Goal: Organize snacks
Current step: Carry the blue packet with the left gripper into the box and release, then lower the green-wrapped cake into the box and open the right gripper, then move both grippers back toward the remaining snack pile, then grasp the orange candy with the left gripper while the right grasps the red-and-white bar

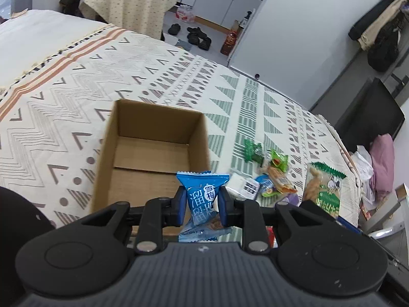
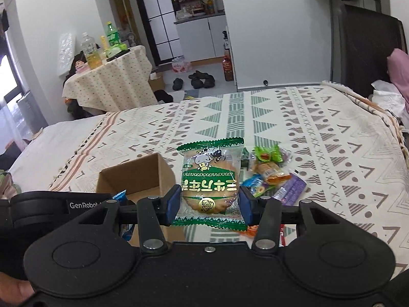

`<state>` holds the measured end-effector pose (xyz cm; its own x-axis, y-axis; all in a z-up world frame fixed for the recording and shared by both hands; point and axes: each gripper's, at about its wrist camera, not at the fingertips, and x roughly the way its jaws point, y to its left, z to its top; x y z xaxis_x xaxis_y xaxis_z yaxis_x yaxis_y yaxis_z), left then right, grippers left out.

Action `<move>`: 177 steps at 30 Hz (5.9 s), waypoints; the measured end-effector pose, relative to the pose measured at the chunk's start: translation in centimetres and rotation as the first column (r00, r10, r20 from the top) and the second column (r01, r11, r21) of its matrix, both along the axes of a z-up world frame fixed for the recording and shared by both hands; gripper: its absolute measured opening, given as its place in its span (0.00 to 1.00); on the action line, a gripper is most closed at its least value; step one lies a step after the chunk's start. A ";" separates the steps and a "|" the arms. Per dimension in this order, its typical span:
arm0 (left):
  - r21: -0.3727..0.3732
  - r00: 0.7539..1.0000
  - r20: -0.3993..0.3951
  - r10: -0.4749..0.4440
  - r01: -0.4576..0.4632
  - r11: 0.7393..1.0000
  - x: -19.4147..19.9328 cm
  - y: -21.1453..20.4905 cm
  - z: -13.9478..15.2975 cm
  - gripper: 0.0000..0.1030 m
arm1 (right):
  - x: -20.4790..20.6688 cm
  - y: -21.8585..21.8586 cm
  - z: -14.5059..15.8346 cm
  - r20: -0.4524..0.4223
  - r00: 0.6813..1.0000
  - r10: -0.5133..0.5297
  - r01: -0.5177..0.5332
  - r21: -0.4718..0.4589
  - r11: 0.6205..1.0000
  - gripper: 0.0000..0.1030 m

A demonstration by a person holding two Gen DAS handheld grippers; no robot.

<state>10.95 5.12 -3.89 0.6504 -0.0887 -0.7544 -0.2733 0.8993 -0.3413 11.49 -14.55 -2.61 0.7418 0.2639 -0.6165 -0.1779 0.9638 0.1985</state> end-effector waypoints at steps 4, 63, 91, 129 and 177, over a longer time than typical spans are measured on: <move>-0.022 1.000 -0.008 0.025 -0.025 0.999 -0.3 1.6 -0.6 0.24 | 0.0 1.4 -0.3 -0.010 1.000 0.012 -0.012 -0.011 1.000 0.45; 0.047 0.975 -0.176 0.137 -0.131 0.990 0.6 6.9 -3.2 0.86 | 1.7 8.2 -3.6 -0.103 0.990 0.098 -0.104 -0.060 0.993 0.87; 0.136 0.997 -0.055 0.051 -0.043 0.990 -2.9 -3.8 0.7 1.00 | -2.8 -4.8 -1.6 -0.037 0.997 -0.071 0.073 0.060 0.996 1.00; 0.127 0.991 -0.130 -0.025 0.042 0.991 1.5 -12.7 -4.0 0.87 | 0.5 -14.4 -8.5 -0.181 0.983 -0.040 0.085 0.250 0.964 0.76; -0.066 0.954 -0.294 0.059 -0.082 0.994 10.8 -13.7 -15.1 0.31 | 8.0 -12.4 -17.5 -0.386 0.922 0.020 0.075 0.230 0.970 0.26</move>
